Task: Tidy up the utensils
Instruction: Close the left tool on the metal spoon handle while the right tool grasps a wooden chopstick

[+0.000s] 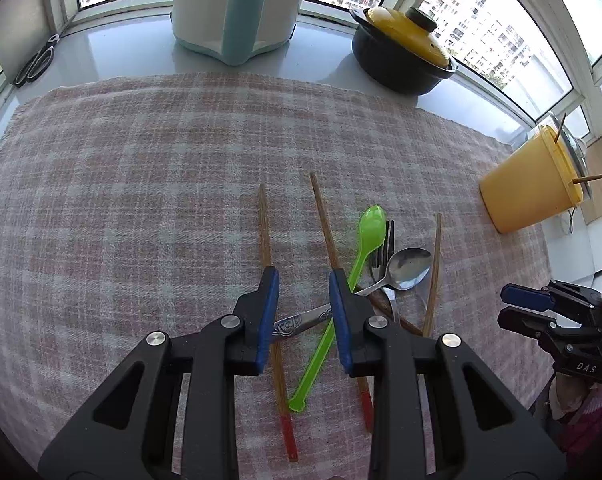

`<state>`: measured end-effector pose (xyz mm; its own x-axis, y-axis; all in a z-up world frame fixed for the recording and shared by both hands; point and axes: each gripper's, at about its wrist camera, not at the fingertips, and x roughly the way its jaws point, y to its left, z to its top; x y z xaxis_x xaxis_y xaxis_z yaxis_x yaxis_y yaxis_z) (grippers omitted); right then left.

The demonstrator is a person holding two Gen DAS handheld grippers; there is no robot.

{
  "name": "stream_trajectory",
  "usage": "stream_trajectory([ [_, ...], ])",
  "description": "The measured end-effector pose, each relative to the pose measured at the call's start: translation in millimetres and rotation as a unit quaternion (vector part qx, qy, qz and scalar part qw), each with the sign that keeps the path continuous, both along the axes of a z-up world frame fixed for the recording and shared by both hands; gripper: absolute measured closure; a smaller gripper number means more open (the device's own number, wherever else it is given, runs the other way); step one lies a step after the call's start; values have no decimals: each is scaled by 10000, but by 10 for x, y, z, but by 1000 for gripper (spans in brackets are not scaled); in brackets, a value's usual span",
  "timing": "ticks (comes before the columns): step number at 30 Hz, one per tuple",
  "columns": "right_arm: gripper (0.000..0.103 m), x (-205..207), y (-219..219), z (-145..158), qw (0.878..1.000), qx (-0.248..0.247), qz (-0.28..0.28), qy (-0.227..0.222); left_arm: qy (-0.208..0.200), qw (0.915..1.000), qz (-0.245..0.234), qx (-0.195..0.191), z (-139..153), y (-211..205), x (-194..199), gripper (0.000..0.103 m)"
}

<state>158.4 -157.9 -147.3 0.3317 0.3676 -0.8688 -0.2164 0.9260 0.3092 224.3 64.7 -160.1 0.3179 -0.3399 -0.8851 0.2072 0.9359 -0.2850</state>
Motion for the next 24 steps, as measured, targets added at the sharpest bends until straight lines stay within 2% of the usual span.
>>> stream_trajectory([
  [7, 72, 269, 141, -205, 9987, 359, -37, 369, -43, 9982, -588, 69, -3, -243, -44, 78],
  [9, 75, 335, 150, -256, 9974, 530, -88, 477, -97, 9963, -834, 178, -6, -346, -58, 82],
  [11, 78, 390, 155, -301, 9961, 648, -137, 579, -109, 9941, -1048, 248, -22, -427, -66, 83],
  [18, 80, 533, 176, -428, 9927, 798, -289, 855, -137, 9844, -1657, 570, -85, -682, -83, 83],
  [24, 80, 592, 202, -494, 9918, 738, -344, 983, -259, 9733, -2105, 877, -113, -852, -147, 83],
])
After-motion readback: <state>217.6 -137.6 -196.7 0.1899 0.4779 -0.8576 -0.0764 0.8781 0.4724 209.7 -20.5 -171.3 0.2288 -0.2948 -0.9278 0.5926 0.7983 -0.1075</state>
